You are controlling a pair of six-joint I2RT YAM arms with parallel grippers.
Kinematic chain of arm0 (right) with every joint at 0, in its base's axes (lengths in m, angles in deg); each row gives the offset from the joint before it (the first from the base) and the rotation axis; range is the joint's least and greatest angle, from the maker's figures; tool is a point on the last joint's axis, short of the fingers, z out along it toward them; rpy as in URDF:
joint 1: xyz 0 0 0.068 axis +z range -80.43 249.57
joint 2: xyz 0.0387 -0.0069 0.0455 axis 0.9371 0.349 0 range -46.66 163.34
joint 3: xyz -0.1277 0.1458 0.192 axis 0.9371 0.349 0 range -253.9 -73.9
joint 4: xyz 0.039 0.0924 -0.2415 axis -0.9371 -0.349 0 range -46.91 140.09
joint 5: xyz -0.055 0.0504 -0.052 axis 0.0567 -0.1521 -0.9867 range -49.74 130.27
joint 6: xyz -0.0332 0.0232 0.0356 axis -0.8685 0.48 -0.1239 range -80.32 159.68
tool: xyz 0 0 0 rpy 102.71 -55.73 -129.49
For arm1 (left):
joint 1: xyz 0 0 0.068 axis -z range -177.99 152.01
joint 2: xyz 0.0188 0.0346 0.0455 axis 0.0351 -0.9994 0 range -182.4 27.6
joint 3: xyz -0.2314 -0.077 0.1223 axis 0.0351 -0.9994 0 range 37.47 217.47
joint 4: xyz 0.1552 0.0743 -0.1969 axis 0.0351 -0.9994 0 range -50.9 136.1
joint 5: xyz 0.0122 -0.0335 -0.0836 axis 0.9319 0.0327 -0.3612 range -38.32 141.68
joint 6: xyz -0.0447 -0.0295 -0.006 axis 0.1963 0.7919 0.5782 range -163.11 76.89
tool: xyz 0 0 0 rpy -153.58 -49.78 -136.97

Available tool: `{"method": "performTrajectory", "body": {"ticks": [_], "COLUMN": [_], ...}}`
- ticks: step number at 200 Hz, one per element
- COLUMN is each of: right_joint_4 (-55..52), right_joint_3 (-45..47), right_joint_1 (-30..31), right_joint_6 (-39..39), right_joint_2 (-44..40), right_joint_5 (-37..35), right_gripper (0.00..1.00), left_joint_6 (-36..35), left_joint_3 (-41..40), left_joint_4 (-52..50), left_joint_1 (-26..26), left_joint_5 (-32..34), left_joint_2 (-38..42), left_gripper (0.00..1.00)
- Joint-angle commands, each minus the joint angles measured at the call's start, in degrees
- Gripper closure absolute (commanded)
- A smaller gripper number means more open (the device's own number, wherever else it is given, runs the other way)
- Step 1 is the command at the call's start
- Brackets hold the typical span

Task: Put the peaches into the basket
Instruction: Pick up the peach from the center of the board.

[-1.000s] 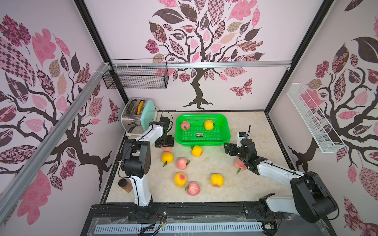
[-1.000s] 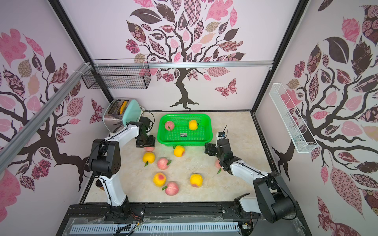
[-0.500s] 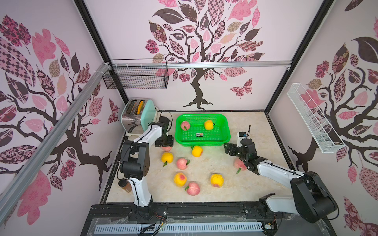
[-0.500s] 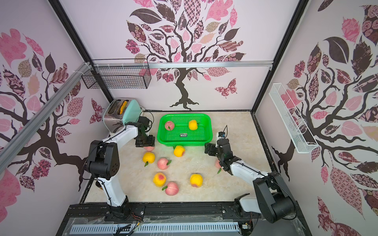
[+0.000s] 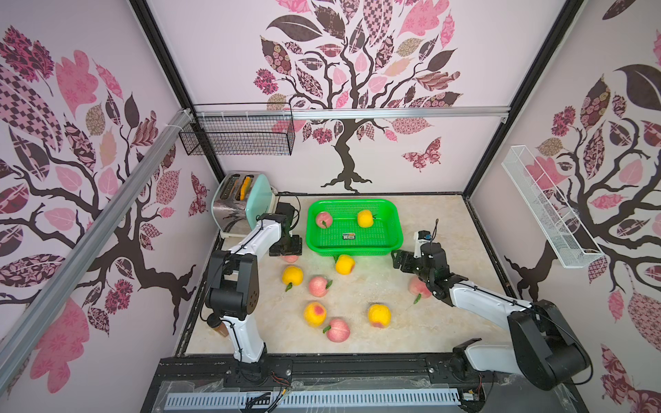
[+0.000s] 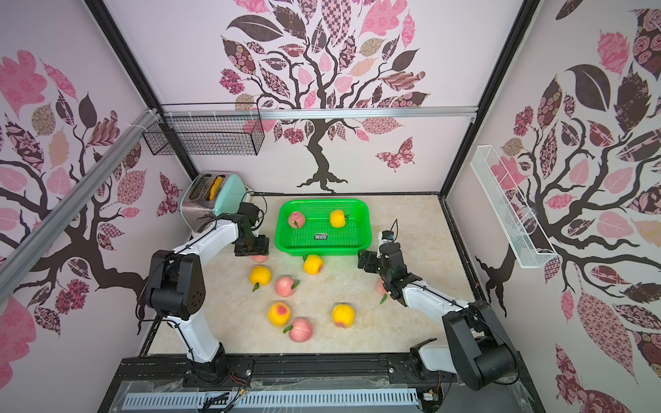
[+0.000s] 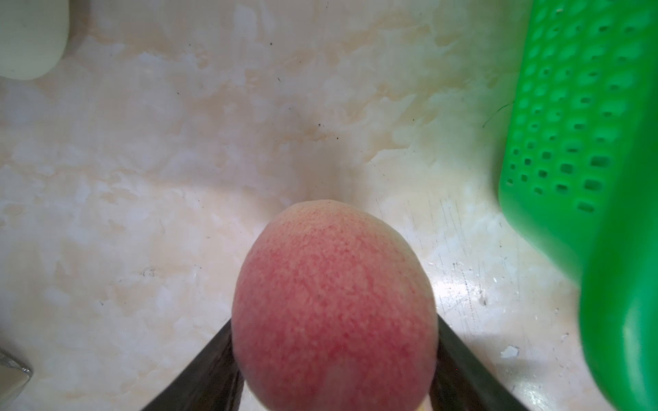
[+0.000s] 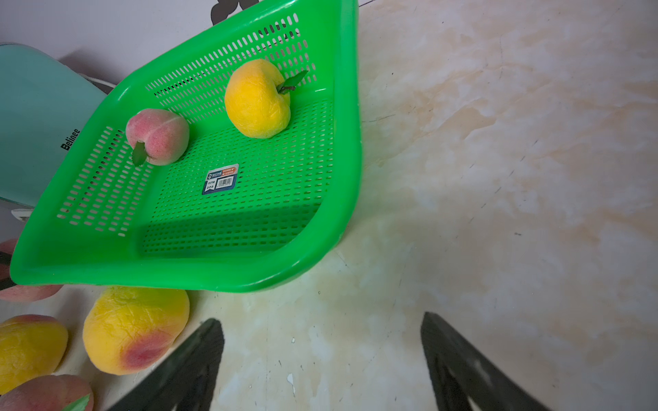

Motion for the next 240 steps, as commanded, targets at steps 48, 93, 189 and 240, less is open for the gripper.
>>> {"method": "performTrajectory", "body": {"ticks": [48,93,189,240], "right_joint_4": [1.38,1.31,0.92,0.0], "right_joint_3": [-1.94,-1.98,-2.08,-2.55], "right_joint_1": [0.51,0.59,0.7,0.67], "right_joint_6": [0.57,0.62,0.18,-0.39], "right_joint_2": [0.23,0.06,-0.18,-0.2], "right_joint_5": [0.0,0.21,-0.01,-0.31], "right_gripper": [0.11,0.11,0.11,0.11], "left_joint_6": [-1.12,0.2,2.67,3.11], "left_joint_3": [2.34,3.27,10.78,15.12], "left_joint_4": [-1.6,-0.14,2.08,3.76], "left_joint_1": [-0.29,-0.29,0.32,2.67], "left_joint_5": [0.38,-4.22,-12.3,-13.76], "left_joint_2": [7.8,11.8,13.49,10.38], "left_gripper": [0.34,0.34,0.34,0.34]}}
